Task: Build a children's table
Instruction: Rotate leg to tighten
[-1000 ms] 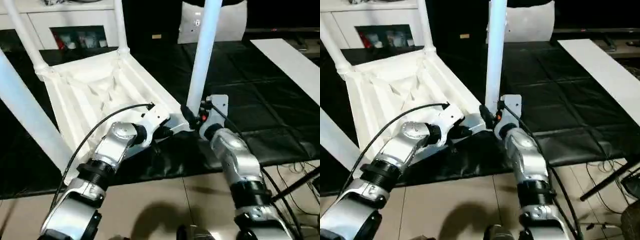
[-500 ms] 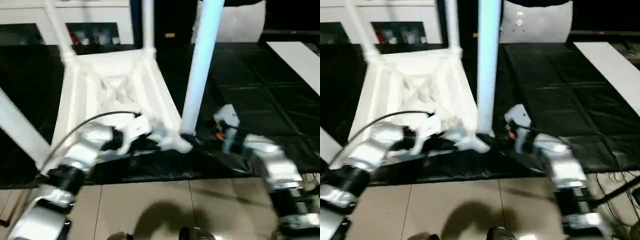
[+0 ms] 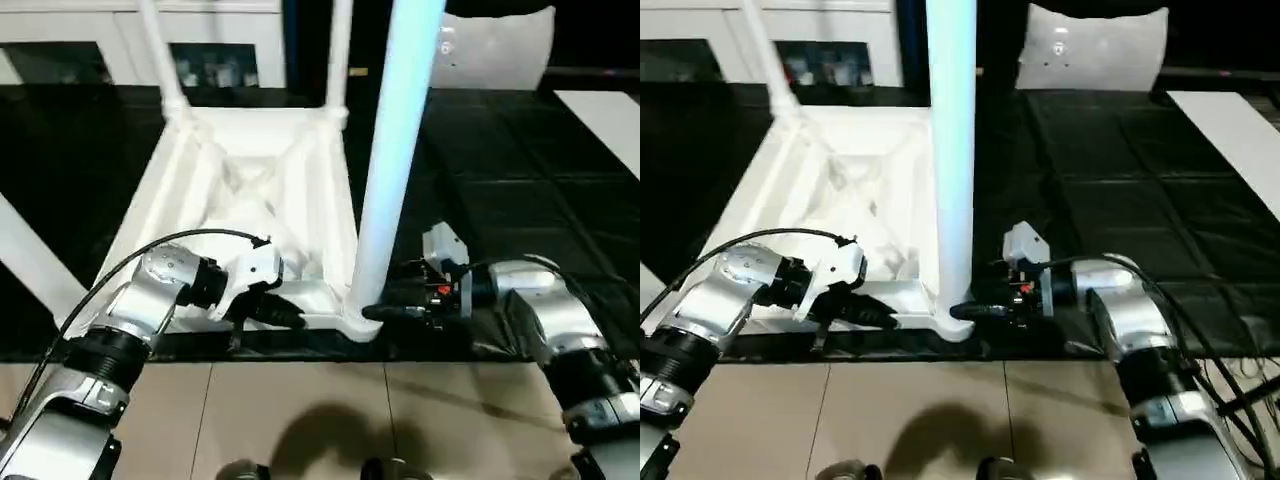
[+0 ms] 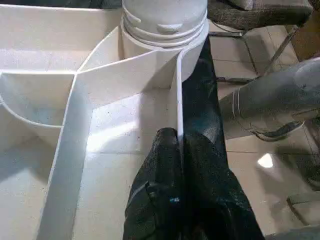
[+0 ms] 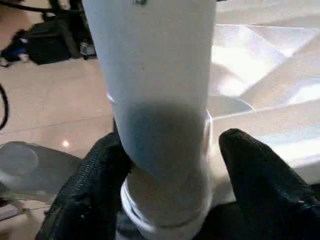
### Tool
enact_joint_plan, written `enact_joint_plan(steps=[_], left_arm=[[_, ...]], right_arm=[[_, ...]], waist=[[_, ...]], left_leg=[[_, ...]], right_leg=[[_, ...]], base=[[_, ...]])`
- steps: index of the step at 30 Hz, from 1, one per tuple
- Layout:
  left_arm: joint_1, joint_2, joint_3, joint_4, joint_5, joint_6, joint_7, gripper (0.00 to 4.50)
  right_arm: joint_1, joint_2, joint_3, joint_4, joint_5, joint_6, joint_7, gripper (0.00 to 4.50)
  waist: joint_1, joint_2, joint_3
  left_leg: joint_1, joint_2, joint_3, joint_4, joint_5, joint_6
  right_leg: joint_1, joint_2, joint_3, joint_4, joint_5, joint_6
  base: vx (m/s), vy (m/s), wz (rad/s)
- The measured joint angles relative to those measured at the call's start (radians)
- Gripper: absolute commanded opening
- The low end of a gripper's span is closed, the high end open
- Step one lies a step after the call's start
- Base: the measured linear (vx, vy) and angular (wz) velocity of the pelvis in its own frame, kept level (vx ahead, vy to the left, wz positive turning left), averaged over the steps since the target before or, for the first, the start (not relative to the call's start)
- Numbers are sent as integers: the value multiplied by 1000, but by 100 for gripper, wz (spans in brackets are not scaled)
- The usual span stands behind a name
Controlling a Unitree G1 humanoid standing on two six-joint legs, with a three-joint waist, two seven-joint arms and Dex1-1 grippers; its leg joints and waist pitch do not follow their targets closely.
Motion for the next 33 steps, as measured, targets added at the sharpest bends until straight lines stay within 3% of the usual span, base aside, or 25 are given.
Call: enact_joint_plan(steps=[9, 17, 21, 24, 25, 29, 33], left_arm=[[0, -2, -3, 0, 0, -5, -11, 0], [0, -9, -7, 1, 0, -10, -1, 0], [1, -41, 5, -4, 3, 43, 64, 0], [0, -67, 31, -14, 19, 120, 148, 0], [-8, -88, 47, -13, 37, 160, 211, 0], [-24, -178, 70, 3, 60, 229, 362, 0], [-62, -246, 90, 49, 72, 281, 507, 0]], right_arm=[[-7, 1, 15, 18, 0, -16, 41, 204], [-5, -3, 13, 19, 6, 5, 49, 193], [48, 10, -16, -54, 10, 72, -39, 193], [87, 60, -57, -117, -5, 146, -203, 193], [91, 111, -91, -128, -24, 186, -319, 193], [74, 186, -142, -127, -67, 238, -553, 193], [26, 290, -186, -96, -114, 284, -786, 193]], waist=[[1, -2, 1], [1, -2, 1], [7, -2, 1], [-9, -4, 1], [-22, -4, 0], [-61, -6, 1], [-80, -5, 2]], left_leg=[[0, 0, 1, 0, 0, 0], [0, 0, 1, 0, 0, -1], [1, 0, 1, 0, 0, -2], [3, 0, 2, 0, 0, -4], [6, 0, 2, 0, 1, -5], [11, -1, 2, -1, 1, -6], [11, -1, 0, -2, 1, -6]], right_leg=[[0, 0, 0, 0, 0, 0], [0, 0, 0, 0, 0, 0], [2, 0, 2, 0, 0, 1], [3, 1, 4, 0, -3, 6], [3, 2, 5, 0, -4, 6], [5, 1, 5, -2, -5, 9], [6, 1, 1, -4, -6, 9]], base=[[0, 0, 0], [0, 0, 0], [0, 0, 0], [0, 0, 0], [0, 0, 0], [0, 0, 0], [0, 0, 0]])
